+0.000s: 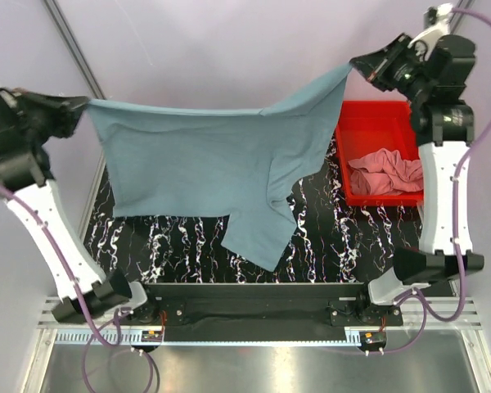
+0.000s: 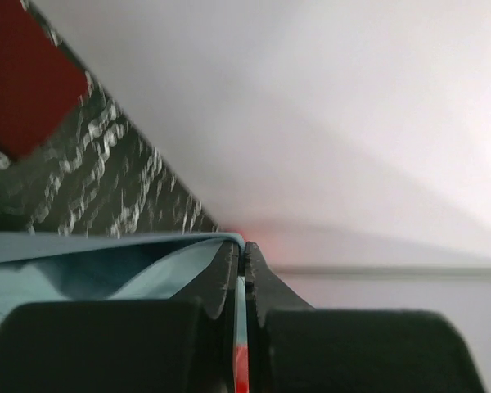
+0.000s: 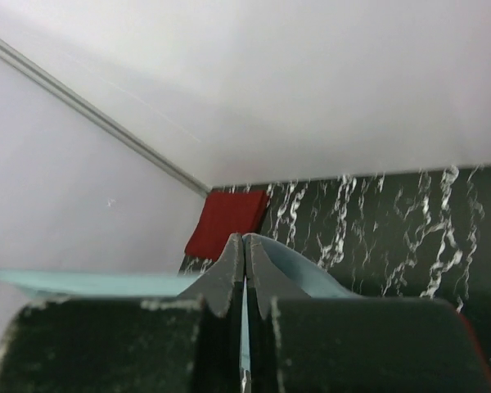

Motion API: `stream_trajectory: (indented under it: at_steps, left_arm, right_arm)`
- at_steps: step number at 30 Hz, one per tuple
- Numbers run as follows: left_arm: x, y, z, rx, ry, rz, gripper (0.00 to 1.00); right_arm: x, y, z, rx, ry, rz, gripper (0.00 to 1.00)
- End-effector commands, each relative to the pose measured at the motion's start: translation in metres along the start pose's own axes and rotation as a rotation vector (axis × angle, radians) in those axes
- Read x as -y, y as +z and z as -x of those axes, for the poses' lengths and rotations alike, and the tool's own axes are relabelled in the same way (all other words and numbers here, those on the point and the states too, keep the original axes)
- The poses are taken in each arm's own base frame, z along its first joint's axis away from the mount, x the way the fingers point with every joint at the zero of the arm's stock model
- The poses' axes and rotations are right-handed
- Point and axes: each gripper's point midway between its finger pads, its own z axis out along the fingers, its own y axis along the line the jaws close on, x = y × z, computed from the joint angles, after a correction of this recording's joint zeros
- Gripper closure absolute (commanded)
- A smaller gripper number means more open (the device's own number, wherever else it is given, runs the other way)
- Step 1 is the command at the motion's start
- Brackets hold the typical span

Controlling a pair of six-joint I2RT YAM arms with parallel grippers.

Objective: Fold and stack the t-shirts
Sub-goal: Fold the tshirt

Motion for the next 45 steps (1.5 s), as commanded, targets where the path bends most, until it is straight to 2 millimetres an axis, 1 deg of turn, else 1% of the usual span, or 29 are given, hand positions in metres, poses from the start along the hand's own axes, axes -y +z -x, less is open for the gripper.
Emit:
stream_trajectory:
  at_steps: [1,4,5,6,7,8,9,10,12,15,17,19,22,24,26,28,29,32,33,36,37,38,39,40,41,42,43,44,45]
  left_arm:
    - [0.058,-0.066,0.016,0.136,0.073,-0.207,1.0]
    - [0.068,-0.075,0.014,0.146,0.033,-0.255,1.0]
    - [0.085,-0.087,0.01,0.209,0.05,-0.317,1.0]
    - [0.08,-0.072,-0.009,0.127,-0.023,-0.338,1.0]
    - [0.084,-0.077,-0.009,0.129,0.0,-0.361,1.0]
    - [0.068,-0.074,-0.012,0.07,-0.017,-0.286,1.0]
    - [0.07,-0.097,0.014,0.183,0.076,-0.251,1.0]
    - [0.07,-0.099,0.013,0.174,0.086,-0.233,1.0]
    - [0.091,-0.104,-0.005,0.093,0.071,-0.315,1.0]
    - [0.099,-0.118,0.003,0.19,0.078,-0.368,1.0]
    - [0.103,-0.126,0.003,0.141,0.078,-0.376,1.0]
    - [0.115,-0.136,0.008,0.174,0.059,-0.412,1.0]
    - [0.148,-0.162,0.002,0.256,0.114,-0.499,1.0]
    - [0.16,-0.168,0.003,0.269,0.161,-0.521,1.0]
    - [0.157,-0.162,0.009,0.228,0.152,-0.506,1.0]
    - [0.164,-0.169,0.011,0.267,0.134,-0.534,1.0]
    - [0.177,-0.185,0.005,0.336,0.146,-0.569,1.0]
    - [0.196,-0.204,-0.008,0.39,0.242,-0.618,1.0]
    - [0.188,-0.188,0.008,0.354,0.23,-0.587,1.0]
    - [0.174,-0.175,0.011,0.274,0.187,-0.536,1.0]
    - [0.169,-0.171,0.016,0.279,0.147,-0.54,1.0]
    - [0.181,-0.181,0.018,0.355,0.156,-0.589,1.0]
    - [0.191,-0.195,0.004,0.387,0.193,-0.629,1.0]
    - [0.193,-0.196,0.009,0.415,0.208,-0.63,1.0]
    - [0.202,-0.203,-0.001,0.405,0.261,-0.626,1.0]
    - [0.194,-0.194,0.009,0.414,0.304,-0.567,1.0]
    - [0.175,-0.173,0.019,0.297,0.269,-0.501,1.0]
    - [0.165,-0.17,0.03,0.295,0.233,-0.472,1.0]
    - [0.156,-0.167,0.038,0.319,0.213,-0.45,1.0]
  right_arm:
    - [-0.061,-0.066,0.061,0.219,-0.169,0.033,1.0]
    - [-0.072,-0.082,0.074,0.283,-0.188,0.031,1.0]
    - [-0.075,-0.079,0.072,0.272,-0.151,0.062,1.0]
    - [-0.081,-0.076,0.068,0.251,-0.143,0.096,1.0]
    - [-0.087,-0.079,0.069,0.244,-0.158,0.12,1.0]
    - [-0.071,-0.078,0.063,0.21,-0.192,0.043,1.0]
    - [-0.072,-0.092,0.074,0.252,-0.229,0.002,1.0]
    - [-0.064,-0.098,0.08,0.277,-0.236,-0.047,1.0]
    - [-0.076,-0.11,0.087,0.317,-0.216,0.002,1.0]
    - [-0.113,-0.109,0.082,0.271,-0.161,0.195,1.0]
    - [-0.099,-0.116,0.086,0.294,-0.236,0.089,1.0]
    - [-0.101,-0.137,0.109,0.398,-0.286,0.027,1.0]
    - [-0.14,-0.133,0.1,0.349,-0.198,0.262,1.0]
    - [-0.166,-0.136,0.113,0.38,-0.18,0.387,1.0]
    - [-0.14,-0.133,0.121,0.415,-0.278,0.222,1.0]
    - [-0.146,-0.149,0.14,0.513,-0.321,0.203,1.0]
    - [-0.159,-0.153,0.143,0.522,-0.258,0.27,1.0]
    - [-0.177,-0.121,0.133,0.414,-0.135,0.501,1.0]
    - [-0.196,-0.144,0.139,0.456,-0.214,0.52,1.0]
    - [-0.138,-0.136,0.153,0.493,-0.3,0.253,1.0]
    - [-0.144,-0.141,0.161,0.535,-0.326,0.287,1.0]
    - [-0.16,-0.155,0.159,0.547,-0.258,0.346,1.0]
    - [-0.151,-0.136,0.149,0.475,-0.194,0.398,1.0]
    - [-0.172,-0.137,0.147,0.476,-0.179,0.501,1.0]
    - [-0.157,-0.113,0.144,0.427,-0.144,0.483,1.0]
    - [-0.172,-0.13,0.15,0.459,-0.21,0.486,1.0]
    - [-0.144,-0.118,0.149,0.431,-0.192,0.369,1.0]
    - [-0.14,-0.129,0.155,0.474,-0.293,0.317,1.0]
    - [-0.121,-0.128,0.159,0.478,-0.295,0.252,1.0]
